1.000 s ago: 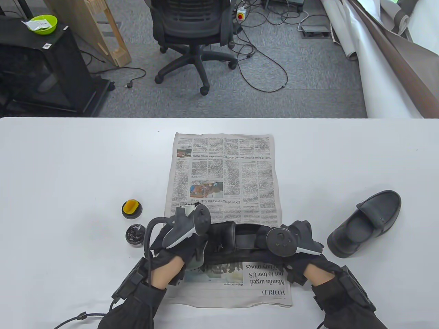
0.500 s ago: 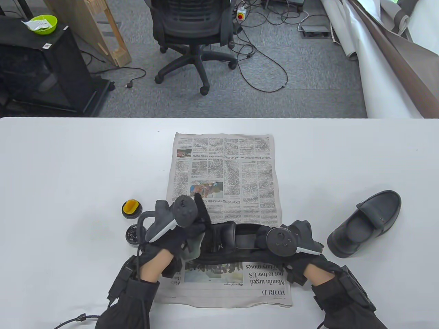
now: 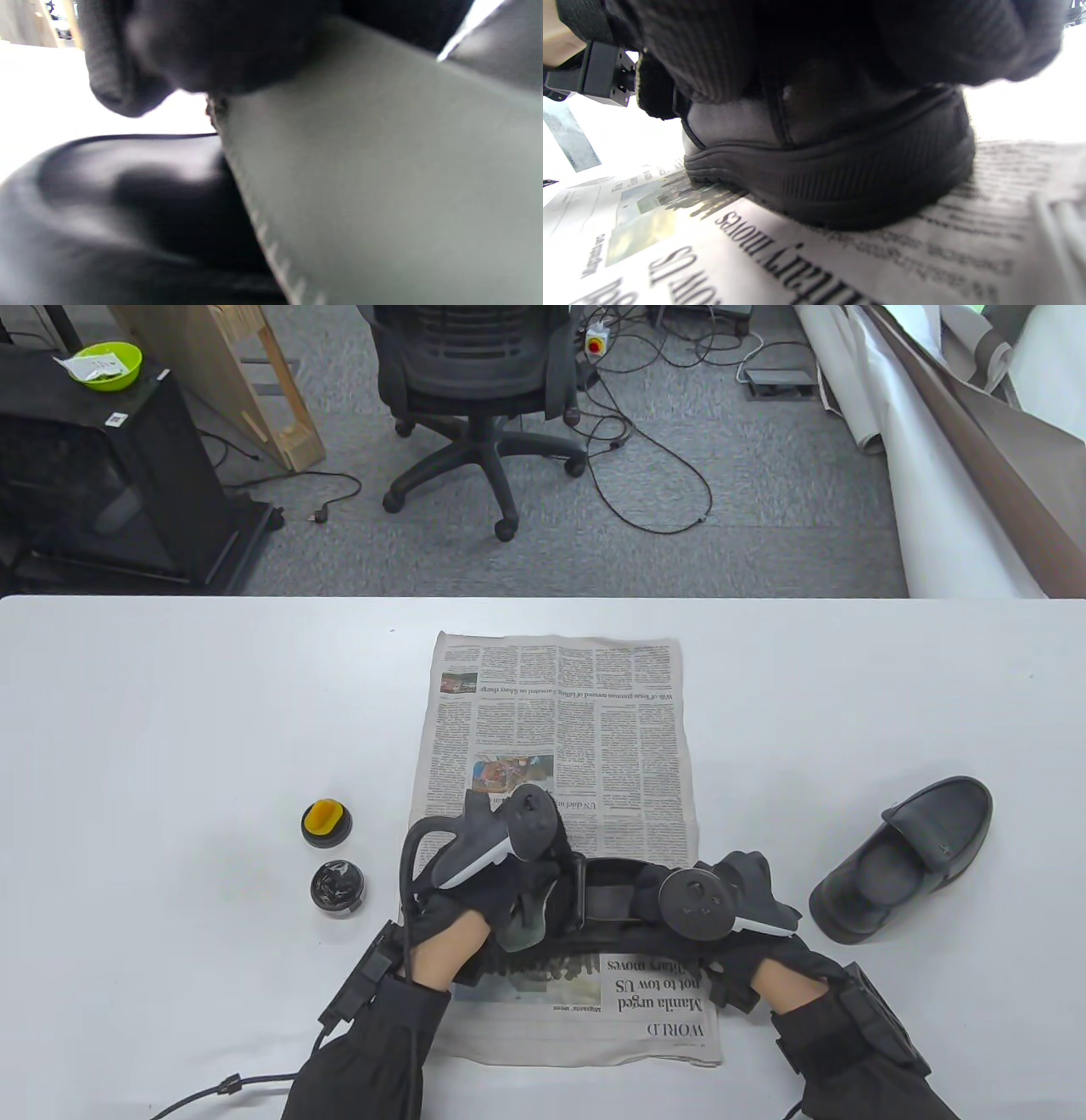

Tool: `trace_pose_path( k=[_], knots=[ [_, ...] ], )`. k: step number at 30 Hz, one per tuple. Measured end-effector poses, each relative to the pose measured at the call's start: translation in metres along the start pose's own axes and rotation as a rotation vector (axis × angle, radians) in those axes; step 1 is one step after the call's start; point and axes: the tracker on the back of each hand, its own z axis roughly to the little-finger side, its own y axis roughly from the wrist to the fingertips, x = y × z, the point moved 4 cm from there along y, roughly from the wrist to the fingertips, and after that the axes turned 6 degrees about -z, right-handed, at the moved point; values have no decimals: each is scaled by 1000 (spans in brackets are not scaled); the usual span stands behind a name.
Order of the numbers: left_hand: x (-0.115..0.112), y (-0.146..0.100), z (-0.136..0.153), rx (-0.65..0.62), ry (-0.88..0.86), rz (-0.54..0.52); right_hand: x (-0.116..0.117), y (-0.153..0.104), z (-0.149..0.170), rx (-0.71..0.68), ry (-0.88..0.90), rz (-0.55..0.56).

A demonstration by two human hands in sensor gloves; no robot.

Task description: Dip and apply built-in sponge shoe polish on shoes

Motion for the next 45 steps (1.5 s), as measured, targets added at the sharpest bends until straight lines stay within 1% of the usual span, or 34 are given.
trace_pose_path(
  k=[2,3,6,11,12,13,14,16,17,18,19,20,21,22,23,25,26,27,30,34,39,42,45],
  knots=[
    [-3,1,16,34,60,46,0,0,0,0,3,0],
    [-3,0,21,50,64,53,0,0,0,1,4,-1],
    [-3,-4,47,109,144,104,0,0,0,5,0,1],
    [-2,-7,81,182,142,206,0,0,1,3,6,1],
    [-2,-8,84,181,132,213,0,0,1,3,5,2],
    [-1,-7,83,156,119,195,0,0,1,2,7,2],
    [2,-7,80,134,114,168,0,0,1,0,11,1],
    [13,-7,65,76,84,46,0,0,1,-4,17,1],
    [21,-6,50,12,9,-36,0,0,1,-4,22,1],
    [24,-6,39,-25,-51,-59,0,0,1,-4,23,1],
    [28,-7,22,-84,-134,-89,0,0,1,-2,23,4],
    [29,-5,5,-124,-178,-84,0,0,1,-2,21,4],
    [29,-4,-1,-134,-183,-78,0,0,2,-2,21,3],
    [27,-1,-17,-156,-166,-58,0,0,2,-2,24,3],
    [24,3,-27,-164,-125,-48,0,0,2,-2,24,2],
    [16,11,-35,-158,-48,-13,0,0,2,0,20,3],
    [11,16,-36,-142,-25,23,0,0,2,0,20,3],
    [8,19,-35,-143,-38,50,0,0,2,-1,19,3],
    [3,25,-26,-138,-97,114,0,0,2,-3,23,3],
    [-1,28,-9,-101,-40,141,0,0,2,-5,27,2],
    [-6,26,24,-21,59,183,0,0,1,-1,17,4],
    [-5,21,51,38,144,190,0,0,1,-2,19,3],
    [-5,15,72,98,132,224,0,0,1,-2,16,4]
  ],
)
